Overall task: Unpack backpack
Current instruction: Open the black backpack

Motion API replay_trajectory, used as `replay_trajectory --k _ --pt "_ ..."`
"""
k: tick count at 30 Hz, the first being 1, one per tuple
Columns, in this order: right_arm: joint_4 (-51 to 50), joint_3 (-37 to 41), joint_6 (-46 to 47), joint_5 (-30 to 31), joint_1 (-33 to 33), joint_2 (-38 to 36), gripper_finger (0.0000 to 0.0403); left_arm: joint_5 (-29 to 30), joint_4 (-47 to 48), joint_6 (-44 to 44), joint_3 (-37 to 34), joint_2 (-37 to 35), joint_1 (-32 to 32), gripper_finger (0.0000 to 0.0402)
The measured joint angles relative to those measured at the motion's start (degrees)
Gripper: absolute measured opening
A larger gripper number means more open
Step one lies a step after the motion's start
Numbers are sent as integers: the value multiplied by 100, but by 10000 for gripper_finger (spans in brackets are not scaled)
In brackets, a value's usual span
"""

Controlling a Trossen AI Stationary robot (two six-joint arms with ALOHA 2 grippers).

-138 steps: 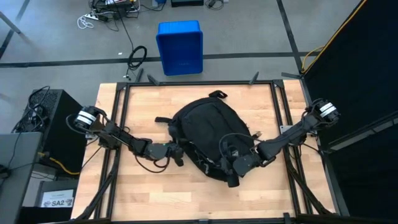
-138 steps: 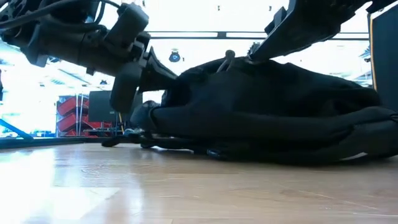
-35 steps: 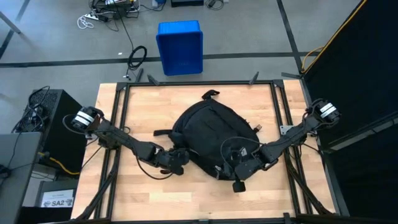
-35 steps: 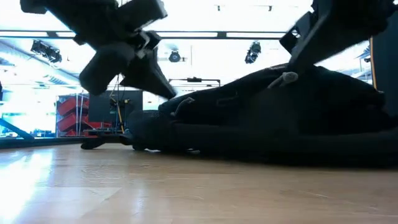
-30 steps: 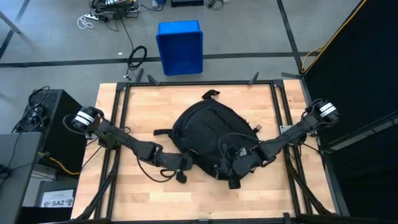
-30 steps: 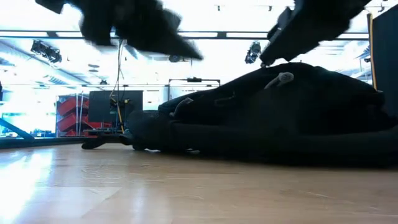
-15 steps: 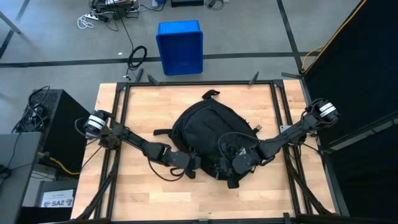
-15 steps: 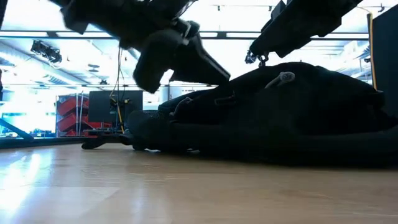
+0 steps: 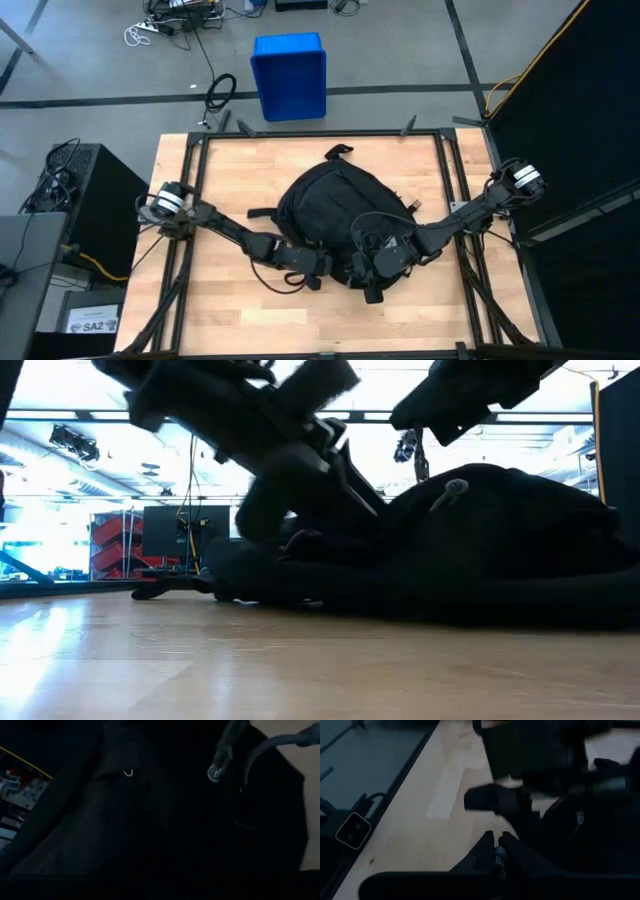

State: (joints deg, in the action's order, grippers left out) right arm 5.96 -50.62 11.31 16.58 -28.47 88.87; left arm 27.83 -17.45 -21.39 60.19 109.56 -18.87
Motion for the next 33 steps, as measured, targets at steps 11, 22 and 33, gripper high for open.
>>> replay_trajectory --k 11,22,33 --pt "-40 5 -6 -9 -65 1 0 733 -182 -260 268 172 6 176" --pt "160 5 -31 -20 -101 2 0 1005 -724 -376 268 172 6 176" --pt "513 3 -48 39 -161 1 0 935 -1629 -673 263 203 47 173"
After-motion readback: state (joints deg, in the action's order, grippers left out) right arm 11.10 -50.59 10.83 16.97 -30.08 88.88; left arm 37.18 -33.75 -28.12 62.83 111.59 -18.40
